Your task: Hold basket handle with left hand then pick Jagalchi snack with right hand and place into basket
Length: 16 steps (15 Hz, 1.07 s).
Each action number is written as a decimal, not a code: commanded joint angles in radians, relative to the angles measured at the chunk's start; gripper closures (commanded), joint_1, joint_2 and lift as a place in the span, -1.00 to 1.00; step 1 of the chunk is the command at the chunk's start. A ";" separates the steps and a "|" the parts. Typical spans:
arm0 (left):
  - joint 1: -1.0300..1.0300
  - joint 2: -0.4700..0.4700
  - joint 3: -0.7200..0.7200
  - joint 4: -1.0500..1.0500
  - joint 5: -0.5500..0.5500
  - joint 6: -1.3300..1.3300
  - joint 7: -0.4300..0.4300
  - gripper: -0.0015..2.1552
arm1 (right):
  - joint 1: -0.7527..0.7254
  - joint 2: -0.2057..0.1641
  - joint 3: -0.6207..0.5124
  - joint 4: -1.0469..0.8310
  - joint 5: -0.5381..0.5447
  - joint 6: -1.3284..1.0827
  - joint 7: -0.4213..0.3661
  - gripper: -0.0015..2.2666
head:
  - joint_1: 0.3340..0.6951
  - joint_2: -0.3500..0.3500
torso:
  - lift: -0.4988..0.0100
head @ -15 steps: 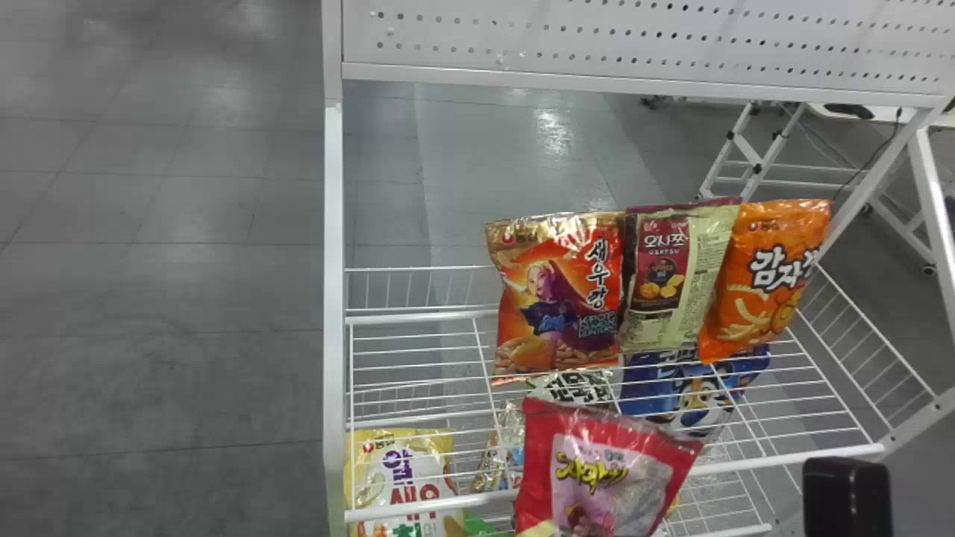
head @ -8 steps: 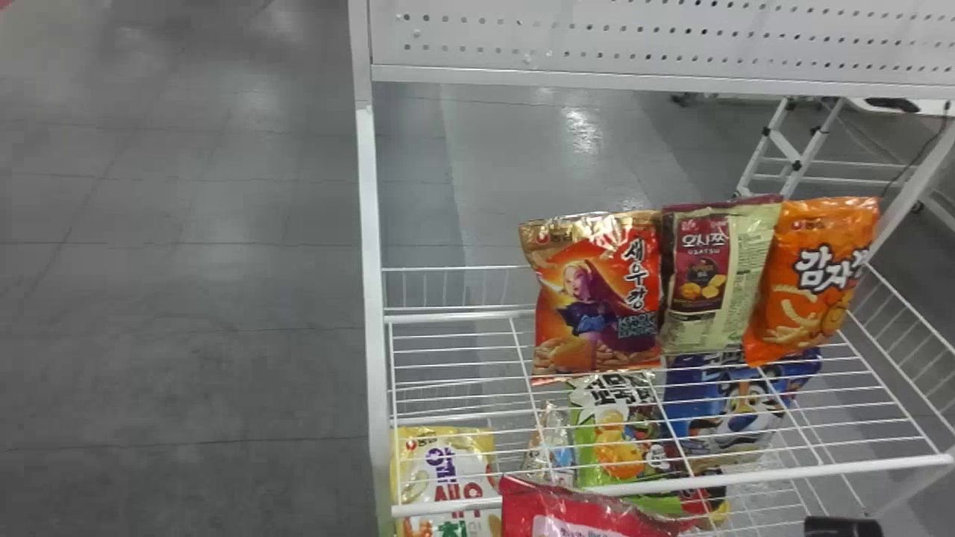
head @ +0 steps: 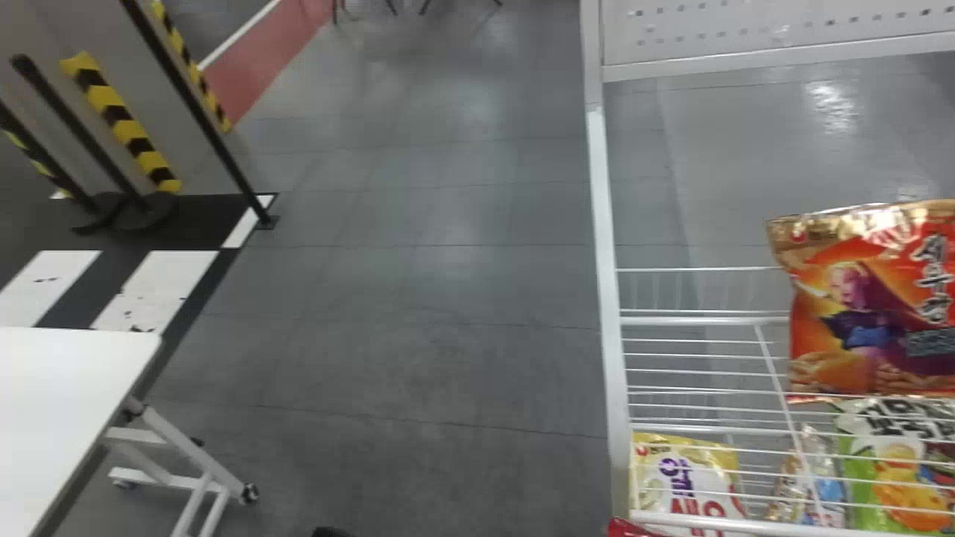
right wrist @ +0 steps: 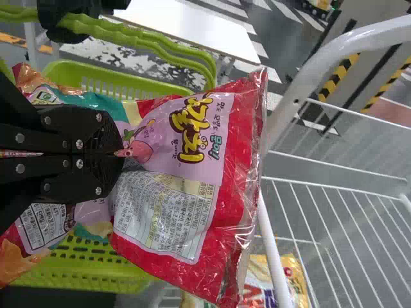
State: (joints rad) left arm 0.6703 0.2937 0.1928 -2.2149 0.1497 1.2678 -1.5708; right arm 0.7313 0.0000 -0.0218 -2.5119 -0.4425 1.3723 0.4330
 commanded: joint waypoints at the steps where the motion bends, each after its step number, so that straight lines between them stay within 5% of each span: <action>1: 0.000 0.002 0.002 0.000 0.002 0.005 -0.010 0.99 | -0.024 0.001 0.077 0.082 0.031 -0.048 0.000 0.96 | 1.00 1.00 | 0.93; 4: -0.003 0.007 0.001 -0.005 0.007 0.005 -0.010 0.99 | -0.061 0.001 0.140 0.180 0.053 -0.115 0.007 0.41 | 1.00 1.00 | 0.93; 6: -0.003 0.007 0.001 -0.006 0.007 0.008 -0.010 0.99 | -0.079 0.001 0.155 0.216 0.073 -0.115 0.009 0.34 | 1.00 1.00 | 0.93; 7: -0.003 0.010 0.001 -0.006 0.007 0.008 -0.010 0.99 | -0.085 0.001 0.158 0.228 0.081 -0.106 0.010 0.15 | 1.00 1.00 | 0.93; 10: -0.005 0.010 0.002 -0.008 0.007 0.008 -0.010 0.99 | -0.092 0.001 0.168 0.232 0.091 -0.078 0.023 -1.00 | 1.00 1.00 | 0.93; 16: -0.006 0.004 0.001 -0.005 0.007 0.008 -0.010 0.99 | -0.041 0.001 0.034 0.171 0.025 -0.078 0.118 -0.95 | 1.00 1.00 | 0.93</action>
State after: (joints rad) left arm 0.6649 0.2997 0.1932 -2.2210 0.1565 1.2759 -1.5708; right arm 0.6773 0.0000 0.0401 -2.3336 -0.4136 1.2933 0.5404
